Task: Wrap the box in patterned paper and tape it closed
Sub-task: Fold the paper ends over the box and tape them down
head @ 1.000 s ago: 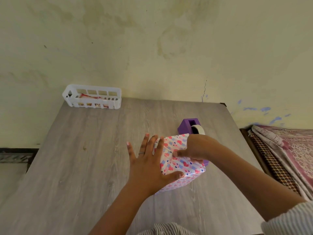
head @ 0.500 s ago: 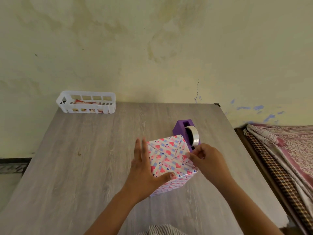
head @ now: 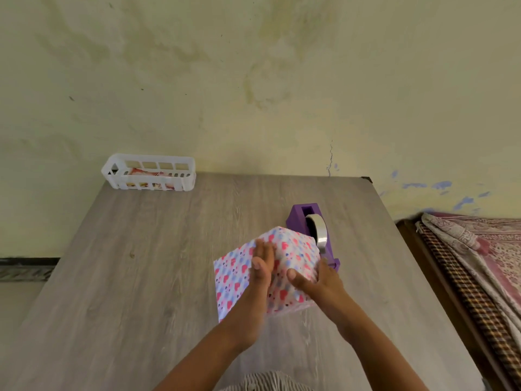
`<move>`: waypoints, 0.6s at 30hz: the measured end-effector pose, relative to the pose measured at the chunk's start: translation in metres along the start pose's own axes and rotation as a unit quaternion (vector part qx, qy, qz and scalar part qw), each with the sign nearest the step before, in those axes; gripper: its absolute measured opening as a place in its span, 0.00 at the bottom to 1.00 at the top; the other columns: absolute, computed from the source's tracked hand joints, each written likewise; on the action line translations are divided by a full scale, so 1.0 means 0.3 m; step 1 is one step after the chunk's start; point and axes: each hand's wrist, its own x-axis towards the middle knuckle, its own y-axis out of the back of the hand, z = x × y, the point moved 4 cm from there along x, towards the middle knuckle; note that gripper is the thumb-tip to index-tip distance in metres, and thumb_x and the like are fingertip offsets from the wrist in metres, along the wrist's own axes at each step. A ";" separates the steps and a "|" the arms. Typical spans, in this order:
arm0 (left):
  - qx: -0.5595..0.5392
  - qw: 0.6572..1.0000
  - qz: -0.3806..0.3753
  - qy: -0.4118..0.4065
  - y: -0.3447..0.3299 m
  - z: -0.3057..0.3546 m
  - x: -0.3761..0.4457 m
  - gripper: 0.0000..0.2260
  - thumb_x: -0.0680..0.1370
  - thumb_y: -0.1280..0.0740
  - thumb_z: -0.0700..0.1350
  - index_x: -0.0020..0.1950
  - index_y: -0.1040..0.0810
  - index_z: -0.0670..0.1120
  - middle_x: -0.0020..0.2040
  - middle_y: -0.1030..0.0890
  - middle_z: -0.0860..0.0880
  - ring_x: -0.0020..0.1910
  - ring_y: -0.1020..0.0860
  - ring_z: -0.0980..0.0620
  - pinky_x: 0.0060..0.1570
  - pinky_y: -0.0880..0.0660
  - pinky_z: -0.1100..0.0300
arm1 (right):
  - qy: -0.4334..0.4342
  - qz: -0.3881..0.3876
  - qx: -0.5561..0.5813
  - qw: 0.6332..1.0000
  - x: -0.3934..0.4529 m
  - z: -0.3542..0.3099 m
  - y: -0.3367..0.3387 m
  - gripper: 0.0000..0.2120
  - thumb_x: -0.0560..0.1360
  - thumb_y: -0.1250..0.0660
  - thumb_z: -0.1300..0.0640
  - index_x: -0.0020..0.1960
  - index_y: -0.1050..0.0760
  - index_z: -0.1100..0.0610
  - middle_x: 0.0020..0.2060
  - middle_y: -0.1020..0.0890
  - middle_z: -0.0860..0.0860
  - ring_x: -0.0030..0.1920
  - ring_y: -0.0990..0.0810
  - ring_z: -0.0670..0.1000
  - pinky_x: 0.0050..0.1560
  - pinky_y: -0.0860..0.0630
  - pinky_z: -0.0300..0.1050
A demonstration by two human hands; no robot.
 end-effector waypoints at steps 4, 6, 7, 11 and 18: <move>0.084 0.996 -0.022 0.013 -0.033 0.049 0.037 0.56 0.45 0.56 0.86 0.69 0.46 0.62 0.69 0.49 0.67 0.74 0.49 0.59 0.65 0.43 0.74 | -0.015 -0.021 0.147 0.989 0.007 0.004 0.046 0.41 0.56 0.24 0.41 0.66 0.34 0.47 0.56 0.20 0.49 0.52 0.19 0.49 0.43 0.20 0.39; 0.134 0.988 0.070 -0.004 -0.004 0.057 0.009 0.36 0.64 0.54 0.78 0.67 0.43 0.64 0.70 0.43 0.65 0.74 0.45 0.57 0.64 0.41 0.74 | -0.030 -0.023 0.187 0.982 -0.002 0.010 0.070 0.31 0.59 0.28 0.45 0.61 0.30 0.50 0.49 0.17 0.50 0.45 0.17 0.49 0.35 0.24 0.35; 0.186 0.973 0.134 -0.012 0.038 0.028 0.002 0.35 0.67 0.53 0.74 0.71 0.45 0.60 0.73 0.43 0.59 0.75 0.46 0.54 0.69 0.42 0.67 | -0.045 -0.022 0.204 0.978 -0.001 0.025 0.074 0.27 0.60 0.30 0.45 0.58 0.28 0.51 0.46 0.16 0.50 0.43 0.17 0.49 0.38 0.24 0.38; 0.096 0.970 0.209 0.077 0.151 -0.051 -0.029 0.38 0.71 0.40 0.69 0.74 0.40 0.48 0.70 0.32 0.51 0.64 0.28 0.54 0.60 0.29 0.58 | -0.110 -0.049 0.252 0.960 -0.010 0.117 0.054 0.31 0.58 0.29 0.38 0.56 0.25 0.53 0.50 0.16 0.53 0.53 0.19 0.56 0.58 0.27 0.55; -0.013 0.986 0.150 0.069 0.157 -0.108 -0.063 0.33 0.67 0.26 0.57 0.69 0.34 0.53 0.62 0.22 0.51 0.57 0.21 0.53 0.57 0.23 0.50 | -0.119 -0.072 0.293 0.946 0.016 0.167 -0.039 0.19 0.76 0.38 0.48 0.62 0.29 0.58 0.51 0.16 0.52 0.53 0.18 0.53 0.58 0.25 0.49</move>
